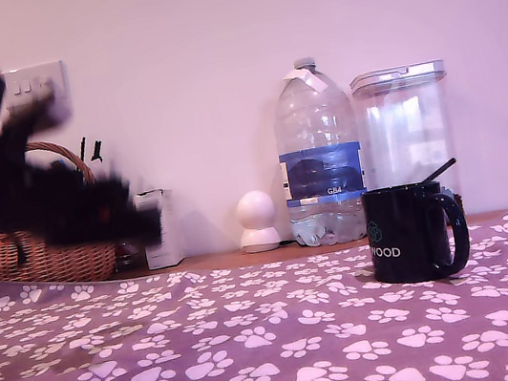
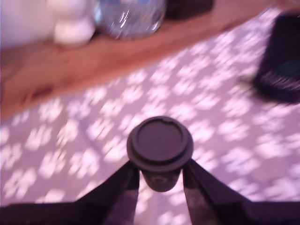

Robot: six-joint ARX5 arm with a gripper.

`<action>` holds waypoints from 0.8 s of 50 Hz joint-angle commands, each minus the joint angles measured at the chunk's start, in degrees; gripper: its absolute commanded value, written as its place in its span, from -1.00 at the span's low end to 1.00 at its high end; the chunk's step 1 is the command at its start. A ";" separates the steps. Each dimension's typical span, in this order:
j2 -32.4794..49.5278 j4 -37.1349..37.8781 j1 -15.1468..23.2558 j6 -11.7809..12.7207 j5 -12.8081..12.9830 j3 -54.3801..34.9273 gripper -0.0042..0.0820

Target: Pick up the coffee capsules from the table one by one and drop them inside the nearest coffee cup

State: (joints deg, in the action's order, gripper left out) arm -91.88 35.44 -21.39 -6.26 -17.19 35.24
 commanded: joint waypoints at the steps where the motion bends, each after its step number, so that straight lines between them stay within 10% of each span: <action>1: 2.64 -1.97 -1.46 -0.50 -0.39 0.22 -0.77; 40: 14.34 -14.56 -10.67 -1.25 -2.27 0.24 -0.77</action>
State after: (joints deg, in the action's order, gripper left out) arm -77.80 20.80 -32.12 -7.09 -19.44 35.27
